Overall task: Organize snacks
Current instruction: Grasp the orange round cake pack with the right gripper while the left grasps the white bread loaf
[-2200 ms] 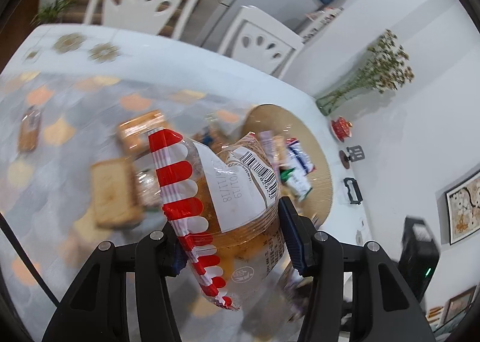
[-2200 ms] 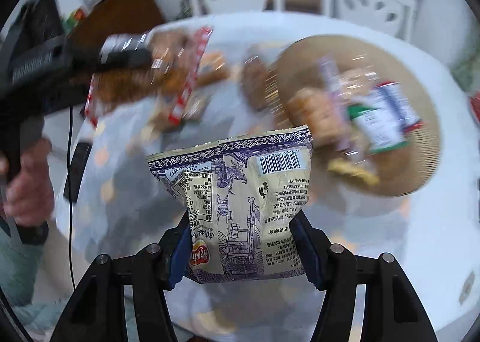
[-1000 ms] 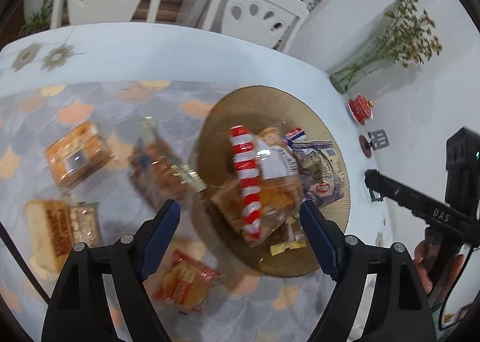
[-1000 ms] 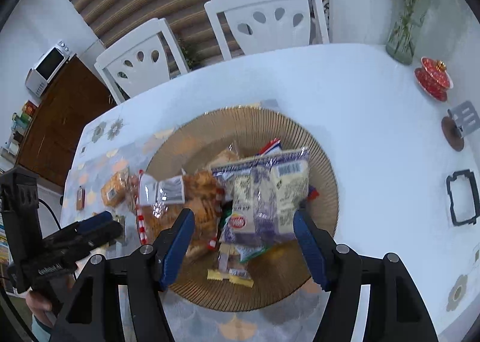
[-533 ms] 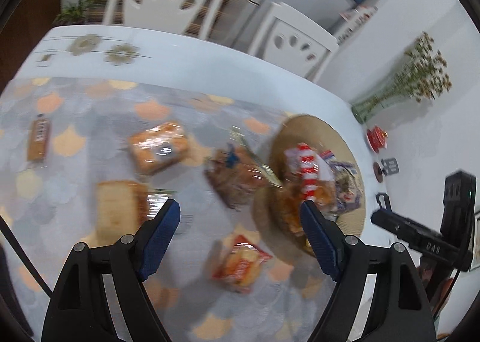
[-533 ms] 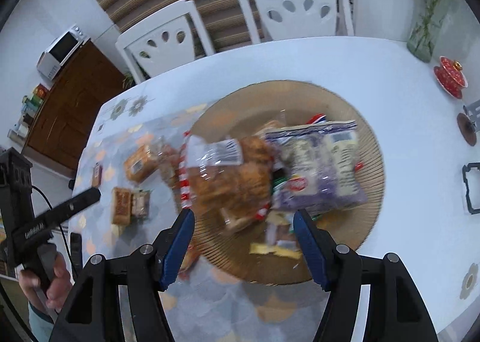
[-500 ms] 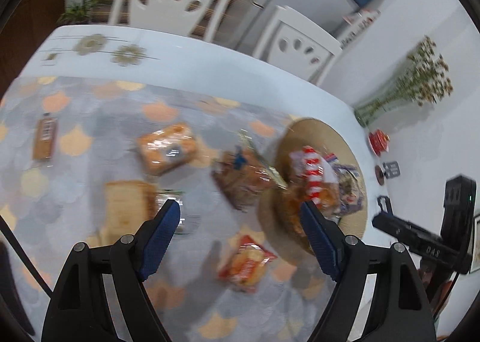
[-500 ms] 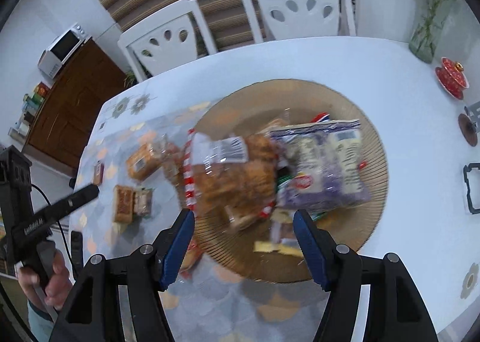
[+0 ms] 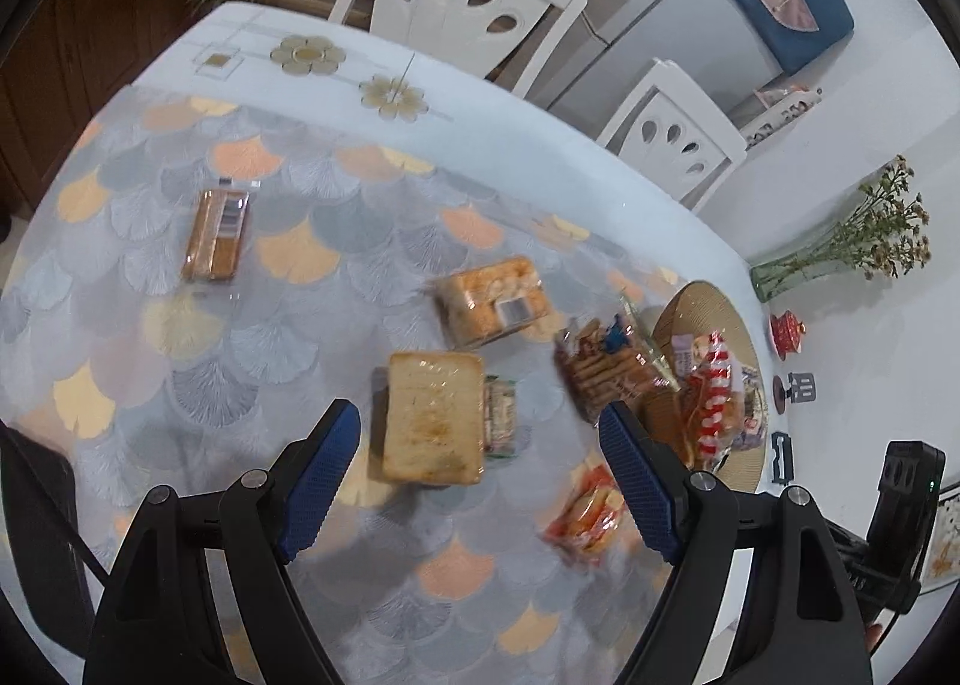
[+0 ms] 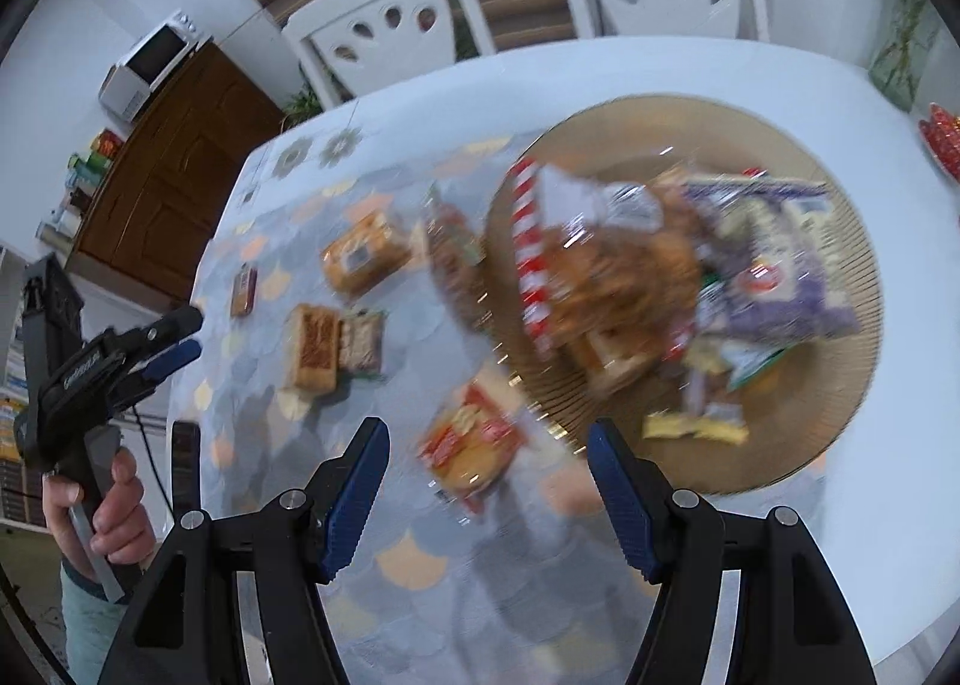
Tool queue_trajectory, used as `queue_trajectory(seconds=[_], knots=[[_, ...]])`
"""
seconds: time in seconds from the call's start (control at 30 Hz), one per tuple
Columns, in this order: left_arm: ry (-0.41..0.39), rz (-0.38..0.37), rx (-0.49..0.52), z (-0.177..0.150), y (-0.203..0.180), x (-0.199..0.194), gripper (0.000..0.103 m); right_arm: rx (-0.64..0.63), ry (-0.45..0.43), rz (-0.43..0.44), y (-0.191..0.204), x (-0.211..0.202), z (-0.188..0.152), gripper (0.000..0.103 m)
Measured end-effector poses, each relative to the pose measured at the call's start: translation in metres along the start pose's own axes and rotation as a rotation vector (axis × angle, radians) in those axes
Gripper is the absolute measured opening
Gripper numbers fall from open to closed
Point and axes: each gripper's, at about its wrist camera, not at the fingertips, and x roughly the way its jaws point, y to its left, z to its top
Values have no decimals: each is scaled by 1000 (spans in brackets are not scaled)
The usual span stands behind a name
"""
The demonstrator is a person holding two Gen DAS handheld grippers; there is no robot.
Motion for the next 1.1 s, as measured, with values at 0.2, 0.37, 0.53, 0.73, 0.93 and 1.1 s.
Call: queue_trajectory(seconds=[0.2, 0.37, 0.53, 0.73, 0.93, 1.1], knots=[[83, -20, 7, -3, 10, 23, 81, 22, 73, 7, 19, 30, -16, 66], [146, -57, -12, -2, 21, 44, 81, 98, 120, 4, 20, 57, -26, 66], [196, -72, 7, 1, 23, 61, 81, 218, 156, -13, 12, 88, -28, 66], [245, -87, 52, 4, 20, 78, 81, 355, 151, -29, 0, 111, -23, 66], [267, -86, 86, 5, 17, 90, 81, 391, 154, -80, 2, 131, -21, 66], [282, -52, 125, 1, 12, 103, 80, 386, 139, -142, 14, 138, -20, 66]])
